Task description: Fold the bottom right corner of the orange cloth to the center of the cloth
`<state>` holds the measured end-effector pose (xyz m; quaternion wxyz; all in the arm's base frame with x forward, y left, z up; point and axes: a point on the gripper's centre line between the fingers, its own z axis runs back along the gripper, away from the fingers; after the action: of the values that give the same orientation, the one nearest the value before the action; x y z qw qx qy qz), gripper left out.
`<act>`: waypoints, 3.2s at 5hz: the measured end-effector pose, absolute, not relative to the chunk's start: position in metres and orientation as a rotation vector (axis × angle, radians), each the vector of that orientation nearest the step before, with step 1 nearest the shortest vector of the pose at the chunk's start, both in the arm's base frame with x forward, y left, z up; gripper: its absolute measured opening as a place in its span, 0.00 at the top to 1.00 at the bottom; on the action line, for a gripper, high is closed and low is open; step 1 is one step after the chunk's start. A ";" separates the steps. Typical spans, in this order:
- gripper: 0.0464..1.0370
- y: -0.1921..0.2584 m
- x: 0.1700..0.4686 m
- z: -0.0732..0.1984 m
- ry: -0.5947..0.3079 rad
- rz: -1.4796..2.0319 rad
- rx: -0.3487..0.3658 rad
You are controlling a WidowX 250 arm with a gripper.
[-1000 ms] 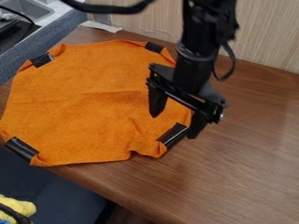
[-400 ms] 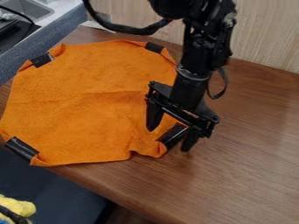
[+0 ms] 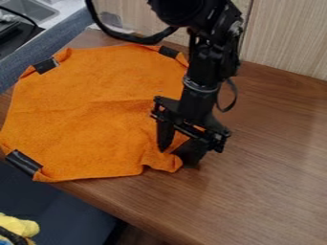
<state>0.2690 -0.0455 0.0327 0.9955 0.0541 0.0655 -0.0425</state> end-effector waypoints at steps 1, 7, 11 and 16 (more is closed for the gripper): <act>0.65 -0.045 0.270 0.032 0.129 -0.064 0.115; 0.98 -0.088 0.295 0.068 0.018 -0.321 -0.137; 0.98 0.036 0.300 0.069 0.010 -0.127 -0.271; 0.03 0.070 0.285 0.049 0.165 -0.016 -0.141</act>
<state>0.2850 0.0704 0.0491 0.9941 -0.0703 0.0824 -0.0082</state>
